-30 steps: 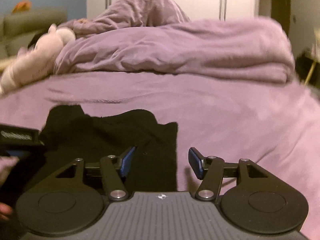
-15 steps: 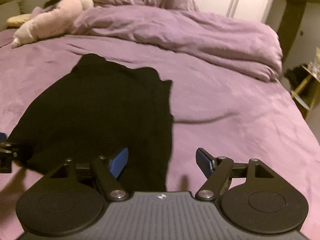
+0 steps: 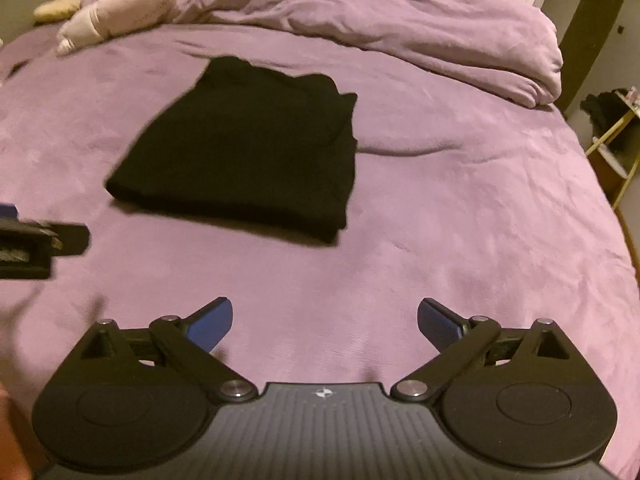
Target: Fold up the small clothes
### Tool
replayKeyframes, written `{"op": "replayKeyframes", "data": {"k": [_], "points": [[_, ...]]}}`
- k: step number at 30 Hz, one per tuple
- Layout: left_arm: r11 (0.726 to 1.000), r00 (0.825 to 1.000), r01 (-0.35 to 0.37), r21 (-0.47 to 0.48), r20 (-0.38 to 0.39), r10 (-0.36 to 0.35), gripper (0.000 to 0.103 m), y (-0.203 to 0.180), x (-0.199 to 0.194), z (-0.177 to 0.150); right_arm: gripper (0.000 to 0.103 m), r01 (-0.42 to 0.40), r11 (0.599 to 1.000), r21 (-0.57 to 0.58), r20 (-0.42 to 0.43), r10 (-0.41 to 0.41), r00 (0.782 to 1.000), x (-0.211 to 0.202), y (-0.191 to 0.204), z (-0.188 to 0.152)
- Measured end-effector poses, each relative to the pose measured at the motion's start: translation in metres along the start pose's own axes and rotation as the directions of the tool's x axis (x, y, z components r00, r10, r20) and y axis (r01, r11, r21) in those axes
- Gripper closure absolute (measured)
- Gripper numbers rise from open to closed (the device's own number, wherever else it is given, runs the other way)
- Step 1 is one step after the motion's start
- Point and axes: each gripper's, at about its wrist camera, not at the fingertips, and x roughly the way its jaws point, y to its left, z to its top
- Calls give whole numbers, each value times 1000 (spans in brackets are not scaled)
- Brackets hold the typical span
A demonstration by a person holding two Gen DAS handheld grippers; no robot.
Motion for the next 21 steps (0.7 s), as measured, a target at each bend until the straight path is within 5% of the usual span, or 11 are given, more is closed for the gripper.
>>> {"op": "replayKeyframes", "data": {"k": [8,11,16,21], "points": [[993,996,-88,74,-4,89,6,-6,-1,20,4,39,995,90,-67,-33,997,1,-8,34],[988,996,-79,130,-27,83,6,-10,4,27,4,45,998,53,-126,-38,991,12,-5,45],[996,996,-27,81,-79,34,6,-1,17,35,4,39,998,52,-166,-29,986,24,-2,52],[996,996,-48,80,-72,54,6,0,23,38,4,35,999,26,-185,-30,982,31,2,57]]}}
